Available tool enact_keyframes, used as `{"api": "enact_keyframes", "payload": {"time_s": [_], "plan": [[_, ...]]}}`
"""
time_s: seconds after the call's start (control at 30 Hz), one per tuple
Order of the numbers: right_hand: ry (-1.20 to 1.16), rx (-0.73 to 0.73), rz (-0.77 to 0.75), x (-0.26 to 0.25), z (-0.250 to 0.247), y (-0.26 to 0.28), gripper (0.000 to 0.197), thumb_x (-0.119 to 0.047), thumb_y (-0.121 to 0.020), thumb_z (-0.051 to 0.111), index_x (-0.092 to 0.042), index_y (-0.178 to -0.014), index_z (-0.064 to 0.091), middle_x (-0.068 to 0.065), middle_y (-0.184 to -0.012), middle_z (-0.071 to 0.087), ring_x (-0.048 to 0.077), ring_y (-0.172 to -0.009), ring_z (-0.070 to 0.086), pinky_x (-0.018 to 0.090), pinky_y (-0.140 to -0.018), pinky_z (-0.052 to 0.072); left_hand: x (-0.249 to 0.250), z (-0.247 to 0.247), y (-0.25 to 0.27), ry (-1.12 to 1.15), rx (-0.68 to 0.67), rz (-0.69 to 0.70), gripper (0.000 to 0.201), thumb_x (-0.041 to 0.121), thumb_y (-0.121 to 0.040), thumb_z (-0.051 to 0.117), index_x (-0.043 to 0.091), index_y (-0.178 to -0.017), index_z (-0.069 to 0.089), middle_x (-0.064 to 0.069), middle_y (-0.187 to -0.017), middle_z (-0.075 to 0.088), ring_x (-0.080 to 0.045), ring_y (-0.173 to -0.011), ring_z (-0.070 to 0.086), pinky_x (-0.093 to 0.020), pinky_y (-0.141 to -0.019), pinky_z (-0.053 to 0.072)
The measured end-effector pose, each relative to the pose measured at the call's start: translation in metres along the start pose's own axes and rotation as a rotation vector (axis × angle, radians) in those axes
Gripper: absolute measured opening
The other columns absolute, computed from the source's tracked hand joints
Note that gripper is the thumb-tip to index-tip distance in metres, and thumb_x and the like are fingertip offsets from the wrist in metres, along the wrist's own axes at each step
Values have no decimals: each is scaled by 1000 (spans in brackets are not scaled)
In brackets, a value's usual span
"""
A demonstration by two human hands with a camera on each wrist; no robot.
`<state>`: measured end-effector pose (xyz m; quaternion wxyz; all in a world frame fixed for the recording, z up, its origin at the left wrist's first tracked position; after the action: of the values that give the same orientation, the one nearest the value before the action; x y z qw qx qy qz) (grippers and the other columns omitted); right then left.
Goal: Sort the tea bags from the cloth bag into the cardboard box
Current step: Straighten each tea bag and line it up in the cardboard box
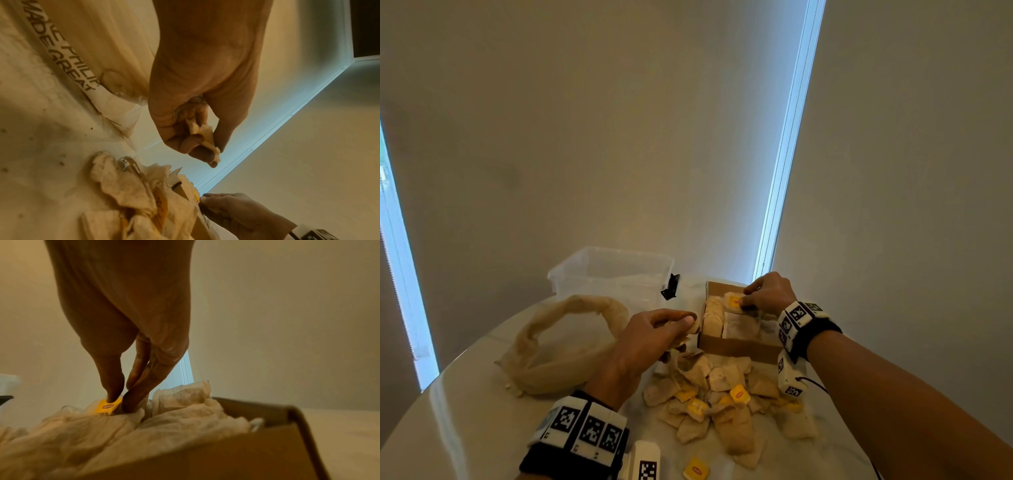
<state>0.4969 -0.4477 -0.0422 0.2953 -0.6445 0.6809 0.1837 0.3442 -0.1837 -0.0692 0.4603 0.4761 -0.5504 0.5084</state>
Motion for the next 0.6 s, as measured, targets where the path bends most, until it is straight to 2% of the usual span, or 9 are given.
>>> {"api": "enact_keyframes", "payload": {"time_s": [0.07,0.13,0.2,0.27,0.3,0.37,0.47,0.5,0.6], "plan": [[21,15,-20,-1,-4,-2,22,-12,-85,87,-8,-107,82,5,-101,77,7,-80,68,14,-61,52,0,-1,-1,2,-9,-5,14,26,-99,72,27,-112,78,1,-101,81,-12,-79,76,-24,-59,53],[2,54,-42,-3,-10,-1,17,-10,-87,84,-10,-104,83,8,-104,79,13,-80,76,26,-74,64,2,0,-1,-4,-45,-7,18,24,-103,68,33,-115,78,1,-107,80,-15,-86,77,-22,-60,52],[-74,114,-60,-5,-20,3,15,-13,-87,84,-12,-102,82,9,-100,81,17,-80,80,36,-84,67,5,1,0,11,-81,-10,25,22,-104,65,38,-121,75,1,-108,81,-16,-89,78,-21,-61,54],[-198,149,-87,-11,-29,15,17,-16,-88,84,-11,-104,81,8,-92,81,18,-80,80,40,-85,67,8,4,2,38,-112,-6,31,17,-105,63,40,-126,69,2,-106,81,-15,-88,78,-22,-65,56],[-291,119,-99,-18,-30,26,20,-17,-90,84,-9,-107,80,8,-90,81,19,-81,81,39,-83,67,10,5,3,38,-125,2,34,16,-106,62,41,-128,67,2,-106,81,-15,-90,78,-25,-68,57],[-433,-38,-115,-34,-29,54,25,-23,-94,81,-7,-112,77,9,-95,81,21,-88,81,37,-84,67,12,8,3,26,-141,18,37,15,-106,62,40,-133,64,1,-107,81,-19,-96,78,-31,-76,58],[-497,-360,-109,-52,-16,104,34,-38,-95,77,-13,-118,73,8,-107,81,22,-100,79,35,-89,65,17,9,4,5,-148,38,38,15,-104,64,37,-135,63,-1,-108,81,-21,-100,77,-34,-79,60],[-531,-419,-103,-53,-11,118,34,-39,-95,77,-15,-119,73,7,-109,81,21,-102,79,36,-90,64,19,9,4,-4,-148,40,37,16,-104,66,36,-135,64,-1,-108,81,-21,-99,77,-35,-80,61],[-608,-393,-135,-47,-1,137,37,-36,-90,83,-22,-123,72,3,-111,81,20,-104,78,41,-93,64,26,14,4,-59,-164,56,37,19,-100,71,35,-133,66,1,-106,81,-18,-97,78,-32,-80,63]]}}
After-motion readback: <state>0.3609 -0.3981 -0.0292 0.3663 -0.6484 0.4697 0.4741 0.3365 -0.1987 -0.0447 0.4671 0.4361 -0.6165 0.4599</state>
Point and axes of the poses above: each hand's wrist, its own y-axis away from the middle knuckle, its own z-axis out of the palm, x = y × z, the point moved 3 cm from there along -y, towards the middle knuckle
